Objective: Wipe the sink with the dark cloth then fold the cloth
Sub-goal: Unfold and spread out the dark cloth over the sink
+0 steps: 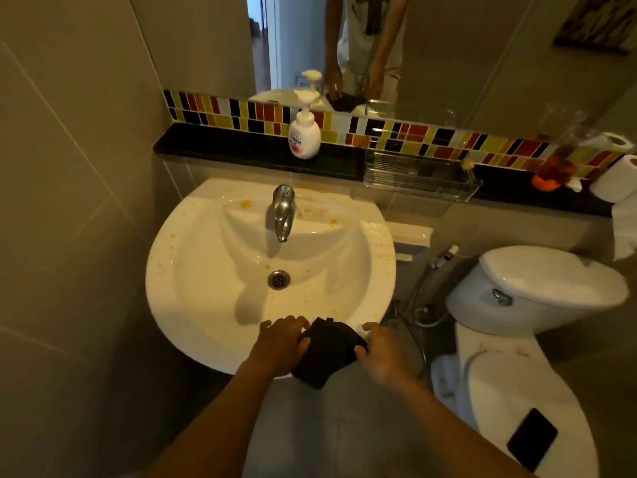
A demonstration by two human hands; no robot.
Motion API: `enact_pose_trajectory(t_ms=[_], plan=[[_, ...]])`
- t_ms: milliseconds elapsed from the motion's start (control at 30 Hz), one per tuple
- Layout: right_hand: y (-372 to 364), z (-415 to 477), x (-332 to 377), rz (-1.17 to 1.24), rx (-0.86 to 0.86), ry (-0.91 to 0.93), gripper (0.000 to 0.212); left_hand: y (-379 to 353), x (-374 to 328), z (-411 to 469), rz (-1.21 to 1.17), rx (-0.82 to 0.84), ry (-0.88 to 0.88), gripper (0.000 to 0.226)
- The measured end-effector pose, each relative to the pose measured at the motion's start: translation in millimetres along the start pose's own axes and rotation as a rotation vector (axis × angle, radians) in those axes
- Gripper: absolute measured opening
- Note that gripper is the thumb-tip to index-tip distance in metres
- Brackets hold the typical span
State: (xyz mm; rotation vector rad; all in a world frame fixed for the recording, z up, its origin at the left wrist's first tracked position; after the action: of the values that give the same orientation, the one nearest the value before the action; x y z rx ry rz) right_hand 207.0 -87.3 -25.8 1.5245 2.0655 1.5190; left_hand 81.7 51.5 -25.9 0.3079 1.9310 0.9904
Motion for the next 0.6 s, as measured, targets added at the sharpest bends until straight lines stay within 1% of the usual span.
enact_pose_trajectory(t_ms=[67, 200, 267, 367, 400, 500, 600], plan=[[-6.5, 3.9, -8.6, 0.123, -0.021, -0.035, 0.046, -0.7, 1.2, 3.7, -0.007, -0.037, -0.002, 0.027], [-29.7, 4.9, -24.7, 0.233, 0.063, -0.081, 0.035, 0.1, -0.1, 5.5, -0.05, -0.139, -0.015, 0.018], [-29.7, 3.8, -25.9, 0.279, 0.052, -0.086, 0.029, -2.6, -2.7, 6.8, -0.049, -0.16, -0.039, 0.019], [-25.4, 4.1, -30.0, 0.365, 0.01, -0.107, 0.013, -8.3, -7.2, 7.5, -0.061, -0.148, -0.05, 0.02], [-21.9, 3.3, -27.8, 0.388, -0.004, -0.103, 0.01, -9.9, -9.3, 7.3, -0.062, -0.15, -0.06, 0.021], [-18.8, 2.5, -24.6, 0.478, 0.007, -0.104, 0.012, -15.5, -14.4, 6.3, -0.066, -0.133, -0.066, 0.024], [-19.0, -1.7, -21.4, 0.626, 0.067, -0.121, 0.012, -20.0, -22.7, 4.0, -0.15, -0.107, -0.083, 0.025]])
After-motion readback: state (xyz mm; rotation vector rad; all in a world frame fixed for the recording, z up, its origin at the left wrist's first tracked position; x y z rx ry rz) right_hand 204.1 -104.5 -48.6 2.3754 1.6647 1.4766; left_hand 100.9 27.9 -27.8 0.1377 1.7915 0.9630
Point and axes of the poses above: each hand's wrist, its own z-axis towards the middle knuckle, its own y-axis out of the back of the hand, x = y × z, the point moved 10 cm from there along z, towards the middle knuckle, and after that the axes turned 11 degrees about -z, right-handed, at the moved point
